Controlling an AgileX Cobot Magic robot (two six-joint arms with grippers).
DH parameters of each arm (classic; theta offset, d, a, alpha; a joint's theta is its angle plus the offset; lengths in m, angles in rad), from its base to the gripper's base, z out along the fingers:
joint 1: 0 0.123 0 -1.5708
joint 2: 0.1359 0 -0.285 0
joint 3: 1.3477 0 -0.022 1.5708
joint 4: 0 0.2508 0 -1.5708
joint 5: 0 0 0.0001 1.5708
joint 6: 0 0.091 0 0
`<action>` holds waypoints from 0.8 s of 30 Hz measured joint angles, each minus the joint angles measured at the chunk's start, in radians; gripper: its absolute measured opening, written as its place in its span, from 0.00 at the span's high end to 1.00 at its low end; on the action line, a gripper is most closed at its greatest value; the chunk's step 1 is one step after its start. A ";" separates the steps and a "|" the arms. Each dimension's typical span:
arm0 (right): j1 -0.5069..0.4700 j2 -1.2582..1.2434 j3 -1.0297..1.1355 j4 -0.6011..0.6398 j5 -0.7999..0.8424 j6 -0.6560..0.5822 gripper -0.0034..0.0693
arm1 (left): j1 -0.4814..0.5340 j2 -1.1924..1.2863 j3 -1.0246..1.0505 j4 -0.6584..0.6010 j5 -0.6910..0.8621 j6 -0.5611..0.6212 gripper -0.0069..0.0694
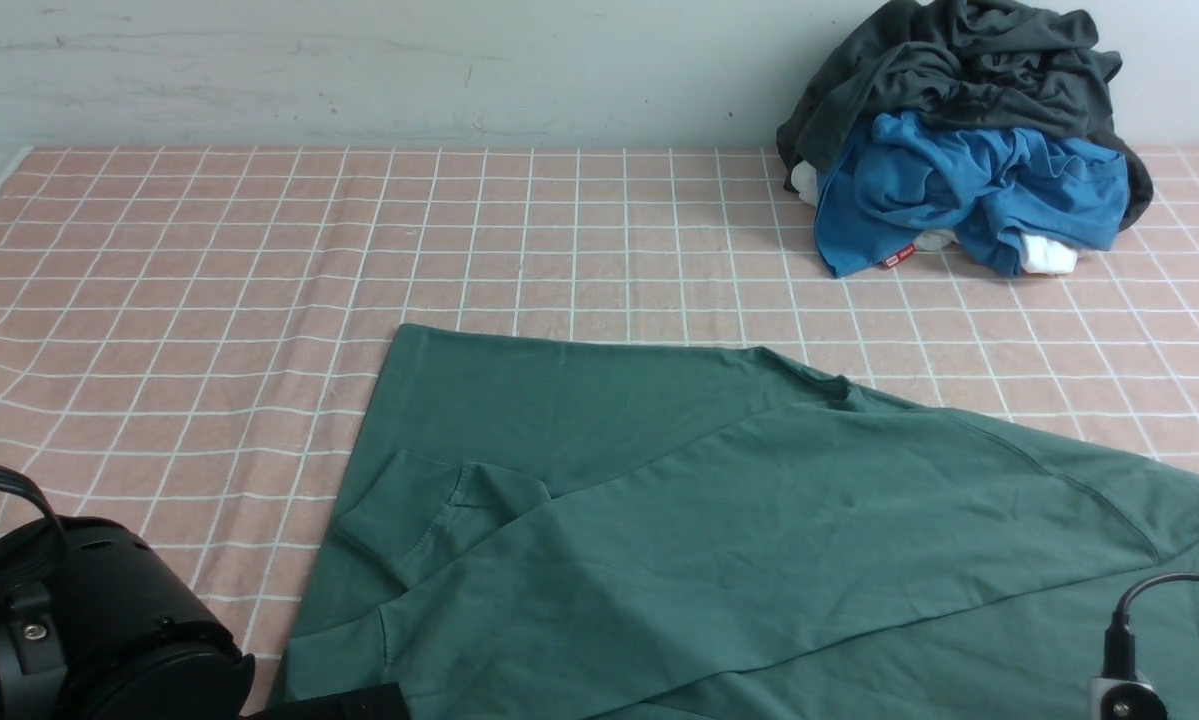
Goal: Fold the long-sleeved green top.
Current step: Use both arms simultaneously to clamp the lower edge of the clothing fabric, then use both arms to drag the lower edge of the fabric forward and fold it over the upper edge
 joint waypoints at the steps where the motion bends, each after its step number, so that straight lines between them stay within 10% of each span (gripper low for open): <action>1: 0.000 0.000 0.000 0.001 0.002 0.000 0.85 | 0.000 0.000 0.000 0.000 0.000 -0.001 0.90; 11: -0.021 0.003 -0.268 0.010 0.242 -0.064 0.93 | 0.159 -0.003 -0.140 -0.007 0.063 -0.004 0.90; 24: -0.410 0.426 -0.892 0.316 0.244 -0.285 0.94 | 0.453 0.347 -0.820 0.019 0.096 0.149 0.90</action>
